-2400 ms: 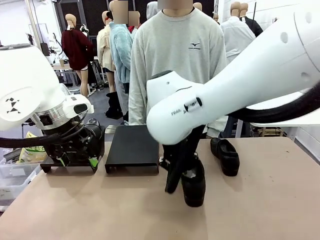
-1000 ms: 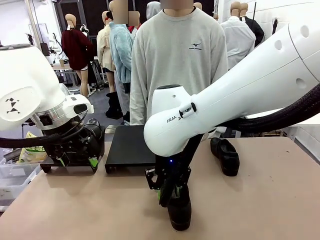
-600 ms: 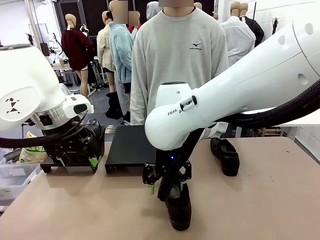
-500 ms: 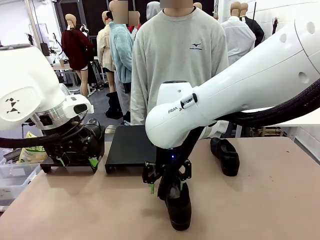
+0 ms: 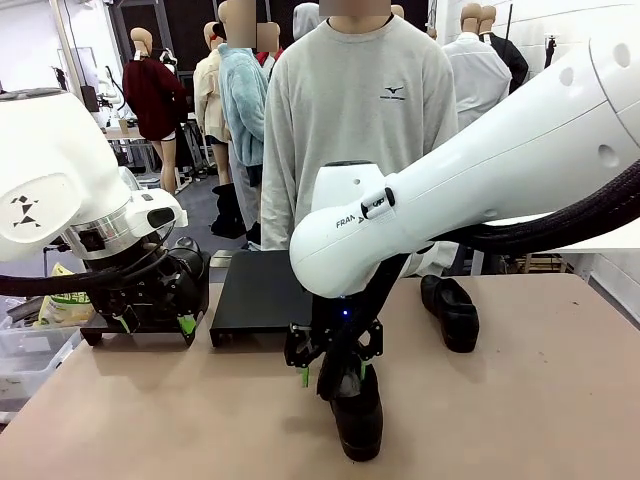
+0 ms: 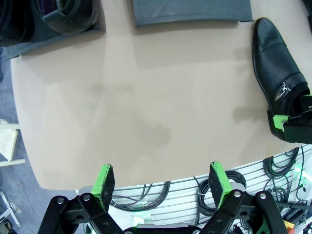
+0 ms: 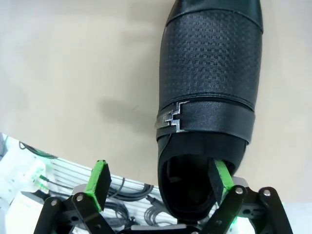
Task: Organize the shoes by placing them on the stand.
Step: Place the Shoe from the middle of the table onto the Shoes Stand.
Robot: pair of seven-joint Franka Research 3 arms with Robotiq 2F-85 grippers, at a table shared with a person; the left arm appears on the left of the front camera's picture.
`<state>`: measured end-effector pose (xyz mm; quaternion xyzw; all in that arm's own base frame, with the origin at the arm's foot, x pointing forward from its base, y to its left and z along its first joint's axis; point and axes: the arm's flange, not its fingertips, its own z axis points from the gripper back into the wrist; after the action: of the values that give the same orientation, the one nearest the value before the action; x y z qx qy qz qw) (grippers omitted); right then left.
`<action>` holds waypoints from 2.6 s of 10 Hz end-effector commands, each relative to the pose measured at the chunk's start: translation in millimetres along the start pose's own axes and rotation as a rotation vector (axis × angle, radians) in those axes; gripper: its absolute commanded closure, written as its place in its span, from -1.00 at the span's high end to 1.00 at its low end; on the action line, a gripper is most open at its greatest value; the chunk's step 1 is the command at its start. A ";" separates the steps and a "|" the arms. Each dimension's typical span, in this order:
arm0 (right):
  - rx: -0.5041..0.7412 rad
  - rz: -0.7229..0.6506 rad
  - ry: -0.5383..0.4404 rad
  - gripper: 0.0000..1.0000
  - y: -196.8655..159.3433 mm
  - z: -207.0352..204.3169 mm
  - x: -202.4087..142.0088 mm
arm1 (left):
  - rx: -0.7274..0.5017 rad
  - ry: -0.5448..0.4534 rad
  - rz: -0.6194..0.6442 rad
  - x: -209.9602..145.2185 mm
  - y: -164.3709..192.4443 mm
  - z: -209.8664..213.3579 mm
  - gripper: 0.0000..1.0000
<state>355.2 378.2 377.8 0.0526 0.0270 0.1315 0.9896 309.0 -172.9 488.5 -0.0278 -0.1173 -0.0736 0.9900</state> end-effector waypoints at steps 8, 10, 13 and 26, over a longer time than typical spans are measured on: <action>-0.054 -0.043 -0.091 1.00 -145.3 119.1 -73.9 | -0.098 0.042 -0.106 -42.8 -108.6 6.3 1.00; 0.050 -0.113 -0.116 1.00 -193.3 117.7 -80.7 | -0.092 0.144 0.025 -45.0 -146.9 -7.9 1.00; 0.026 -0.142 -0.095 1.00 -205.4 123.0 -80.6 | -0.017 0.238 0.148 -43.2 -196.2 -38.2 1.00; 0.026 -0.142 -0.095 1.00 -205.4 123.0 -80.6 | -0.069 0.132 0.294 19.4 -236.9 -100.0 1.00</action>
<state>334.8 147.7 477.5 0.0783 -0.0202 0.0569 0.9951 313.9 -398.6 411.5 -0.0905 -0.0368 0.0620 0.9933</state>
